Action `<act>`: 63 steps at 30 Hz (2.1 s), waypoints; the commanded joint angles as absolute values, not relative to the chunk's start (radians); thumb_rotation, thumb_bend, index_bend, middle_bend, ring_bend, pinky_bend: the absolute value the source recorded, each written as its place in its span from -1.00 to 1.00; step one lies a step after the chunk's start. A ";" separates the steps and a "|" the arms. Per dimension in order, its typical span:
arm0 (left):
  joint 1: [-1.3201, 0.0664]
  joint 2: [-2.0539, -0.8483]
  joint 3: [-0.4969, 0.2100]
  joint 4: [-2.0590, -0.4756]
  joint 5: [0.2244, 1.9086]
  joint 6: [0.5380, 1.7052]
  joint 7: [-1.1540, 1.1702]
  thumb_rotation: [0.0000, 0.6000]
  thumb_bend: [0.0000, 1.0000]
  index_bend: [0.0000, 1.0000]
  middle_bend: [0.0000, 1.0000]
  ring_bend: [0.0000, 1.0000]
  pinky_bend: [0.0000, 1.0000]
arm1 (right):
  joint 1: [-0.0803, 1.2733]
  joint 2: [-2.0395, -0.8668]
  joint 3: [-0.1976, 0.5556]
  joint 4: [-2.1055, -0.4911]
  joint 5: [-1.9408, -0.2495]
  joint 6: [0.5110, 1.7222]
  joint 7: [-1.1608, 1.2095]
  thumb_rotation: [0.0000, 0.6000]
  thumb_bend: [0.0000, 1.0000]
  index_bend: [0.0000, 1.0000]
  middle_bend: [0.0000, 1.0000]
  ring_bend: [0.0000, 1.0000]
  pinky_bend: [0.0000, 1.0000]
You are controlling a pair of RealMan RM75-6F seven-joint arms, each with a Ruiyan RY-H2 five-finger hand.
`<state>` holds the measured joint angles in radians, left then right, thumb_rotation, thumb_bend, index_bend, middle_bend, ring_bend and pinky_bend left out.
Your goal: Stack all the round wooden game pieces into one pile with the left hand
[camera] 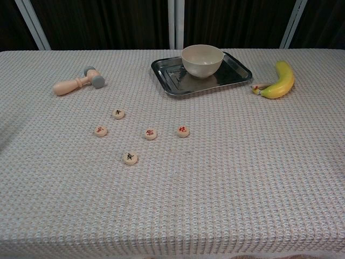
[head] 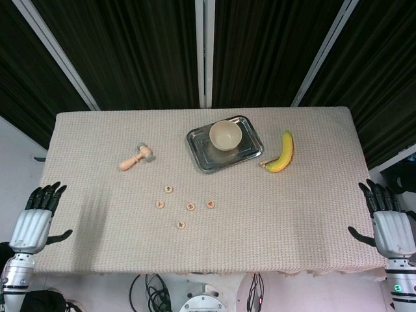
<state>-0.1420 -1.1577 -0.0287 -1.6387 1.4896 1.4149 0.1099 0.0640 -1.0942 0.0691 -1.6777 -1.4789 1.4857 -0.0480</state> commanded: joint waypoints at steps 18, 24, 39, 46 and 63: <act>-0.174 -1.178 -0.019 -1.684 1.541 1.392 0.139 1.00 -0.83 -0.93 -1.00 -1.00 -1.00 | 0.058 -1.095 0.061 -1.646 -1.494 1.488 -0.016 1.00 -0.90 -1.00 -1.00 -1.00 -1.00; -0.256 -1.199 -0.033 -1.747 1.522 1.263 0.160 1.00 -0.83 -0.79 -1.00 -1.00 -1.00 | 0.062 -1.096 0.066 -1.638 -1.489 1.483 -0.003 1.00 -0.90 -1.00 -1.00 -1.00 -1.00; -0.434 -1.477 -0.069 -1.478 1.504 1.074 0.099 1.00 -0.60 -0.48 -0.86 -1.00 -1.00 | 0.049 -1.096 0.062 -1.613 -1.483 1.489 0.021 1.00 -0.88 -1.00 -1.00 -1.00 -1.00; -0.461 -1.536 -0.082 -1.397 1.473 1.054 0.036 1.00 -0.52 -0.48 -0.86 -1.00 -1.00 | 0.044 -1.089 0.063 -1.618 -1.480 1.495 0.018 1.00 -0.86 -1.00 -1.00 -1.00 -1.00; -0.527 -1.639 -0.099 -1.286 1.425 0.998 -0.068 1.00 -0.47 -0.24 -0.82 -1.00 -1.00 | 0.052 -1.103 0.065 -1.610 -1.449 1.460 -0.013 1.00 -0.84 -1.00 -1.00 -1.00 -1.00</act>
